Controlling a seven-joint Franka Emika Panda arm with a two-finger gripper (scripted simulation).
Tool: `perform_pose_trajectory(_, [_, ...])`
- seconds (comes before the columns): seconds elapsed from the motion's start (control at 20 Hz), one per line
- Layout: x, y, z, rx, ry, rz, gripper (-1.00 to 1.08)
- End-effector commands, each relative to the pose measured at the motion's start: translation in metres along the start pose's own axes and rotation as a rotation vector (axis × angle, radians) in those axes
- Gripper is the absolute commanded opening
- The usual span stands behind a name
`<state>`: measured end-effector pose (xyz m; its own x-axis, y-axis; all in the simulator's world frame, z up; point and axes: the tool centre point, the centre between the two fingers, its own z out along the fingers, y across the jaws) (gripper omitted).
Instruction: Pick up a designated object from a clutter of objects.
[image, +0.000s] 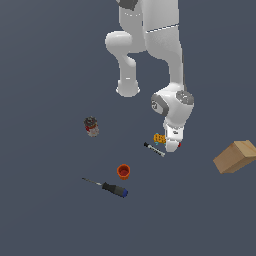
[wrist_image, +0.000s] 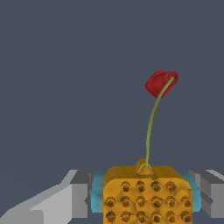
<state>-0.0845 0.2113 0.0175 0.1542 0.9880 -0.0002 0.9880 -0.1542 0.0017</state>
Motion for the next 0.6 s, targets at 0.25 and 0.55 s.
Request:
perform_pose_trajectory(0.25, [0.0,0.0,0.0,0.0,0.0,0.0,-1.0])
perform_pose_trajectory(0.55, [-0.002,0.002,-0.009,0.0,0.0,0.0,-1.0])
